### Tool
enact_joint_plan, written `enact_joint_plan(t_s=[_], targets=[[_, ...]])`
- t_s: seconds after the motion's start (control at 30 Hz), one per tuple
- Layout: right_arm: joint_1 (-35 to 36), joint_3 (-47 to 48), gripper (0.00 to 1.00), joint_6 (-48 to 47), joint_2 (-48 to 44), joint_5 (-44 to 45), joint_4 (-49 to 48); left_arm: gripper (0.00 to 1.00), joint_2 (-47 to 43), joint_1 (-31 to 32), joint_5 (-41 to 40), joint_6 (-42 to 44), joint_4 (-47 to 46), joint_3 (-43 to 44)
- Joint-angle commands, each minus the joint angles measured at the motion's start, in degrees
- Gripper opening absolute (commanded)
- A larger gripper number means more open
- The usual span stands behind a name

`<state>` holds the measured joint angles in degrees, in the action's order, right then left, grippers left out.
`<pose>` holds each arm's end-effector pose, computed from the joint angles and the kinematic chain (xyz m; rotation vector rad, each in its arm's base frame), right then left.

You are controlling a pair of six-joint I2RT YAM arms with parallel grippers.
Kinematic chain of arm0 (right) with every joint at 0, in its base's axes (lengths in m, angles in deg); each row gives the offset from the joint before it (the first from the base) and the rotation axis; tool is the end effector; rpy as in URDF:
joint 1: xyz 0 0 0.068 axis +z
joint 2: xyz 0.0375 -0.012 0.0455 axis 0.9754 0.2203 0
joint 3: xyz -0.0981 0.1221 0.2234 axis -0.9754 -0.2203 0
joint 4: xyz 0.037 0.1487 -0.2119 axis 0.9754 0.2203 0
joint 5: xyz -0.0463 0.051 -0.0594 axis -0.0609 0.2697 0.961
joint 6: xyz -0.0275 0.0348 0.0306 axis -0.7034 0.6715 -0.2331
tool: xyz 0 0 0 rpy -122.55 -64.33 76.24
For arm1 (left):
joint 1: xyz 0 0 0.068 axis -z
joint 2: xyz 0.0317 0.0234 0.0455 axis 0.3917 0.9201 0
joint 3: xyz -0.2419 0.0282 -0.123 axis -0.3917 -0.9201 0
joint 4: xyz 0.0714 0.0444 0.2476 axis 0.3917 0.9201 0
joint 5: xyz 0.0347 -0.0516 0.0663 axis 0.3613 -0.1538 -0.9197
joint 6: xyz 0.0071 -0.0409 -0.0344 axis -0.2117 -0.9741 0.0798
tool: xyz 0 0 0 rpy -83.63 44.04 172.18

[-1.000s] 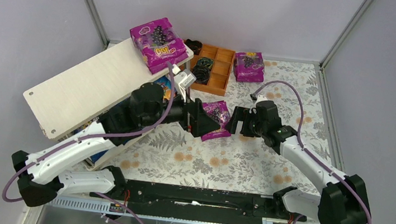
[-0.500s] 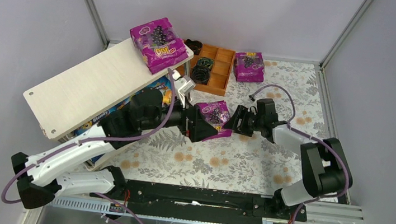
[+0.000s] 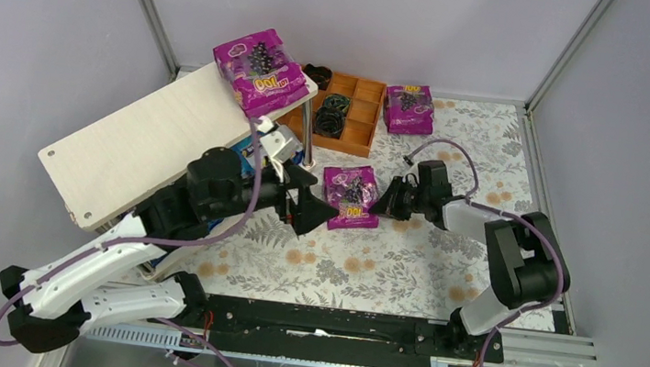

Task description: Place and organize the candy bags onto the shelf

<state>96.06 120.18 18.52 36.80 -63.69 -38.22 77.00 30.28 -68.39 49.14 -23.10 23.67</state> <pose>0.2905 0.1183 0.1459 -0.0220 2.4209 1.0584 0.1046 -0.1506 0.4091 0.6621 1.6919 -1.0741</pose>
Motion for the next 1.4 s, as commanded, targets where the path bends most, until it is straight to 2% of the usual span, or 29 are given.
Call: enact_joint_plan(t_s=[0.0,0.03,0.17,0.3,0.43,0.5,0.63,0.7,0.8,0.87,1.03,1.17,1.27,1.37], targets=[[-0.2,-0.6,0.03,-1.5,-6.3,0.3,3.3,0.99,3.4,0.1,2.0,4.7,2.4,3.3],[-0.2,-1.1,0.00,-1.4,-7.3,0.3,4.0,0.99,3.9,0.2,2.4,5.3,3.0,3.9],[-0.8,-2.5,0.00,-0.5,-10.8,-1.3,5.6,0.99,6.1,0.2,4.2,5.0,3.5,5.7],[-2.8,-4.4,0.00,1.2,-15.3,-4.0,5.8,0.99,8.7,0.2,10.2,-0.1,-1.1,3.9],[-4.6,-4.7,0.00,-0.7,-18.6,-3.8,9.8,0.99,15.6,2.0,15.3,-3.2,-4.6,3.4],[-5.3,-3.4,0.00,-3.7,-19.5,-1.8,14.8,0.99,19.2,4.6,12.7,-3.4,-4.6,4.4],[-6.4,-1.3,0.00,-5.9,-21.8,-0.4,18.8,0.97,24.4,10.3,1.4,-4.1,-7.4,4.8],[-7.0,-1.3,0.00,-5.5,-23.4,-1.3,18.7,0.94,27.7,13.7,-8.0,-2.0,-7.2,5.5],[-8.1,-1.6,0.00,-4.2,-24.1,-4.8,17.8,0.89,32.7,15.6,-16.7,-0.1,-5.5,5.9],[-8.8,-1.6,0.00,-3.5,-23.8,-7.7,17.5,0.89,34.6,15.7,-19.8,0.6,-5.7,5.0],[-8.9,-3.6,0.00,0.7,-22.5,-14.6,12.0,0.92,36.7,15.4,-24.0,7.4,-12.1,-0.8],[-8.9,-4.1,0.00,3.4,-19.8,-19.3,7.6,0.81,38.0,14.8,-27.5,11.3,-15.1,-2.7],[-8.9,-4.5,0.00,5.3,-19.0,-20.4,5.8,0.70,38.8,14.2,-25.5,13.2,-18.4,-4.5],[-8.9,-4.5,0.00,6.4,-19.3,-20.6,5.3,0.65,41.8,13.1,-24.7,13.6,-18.3,-4.3]])
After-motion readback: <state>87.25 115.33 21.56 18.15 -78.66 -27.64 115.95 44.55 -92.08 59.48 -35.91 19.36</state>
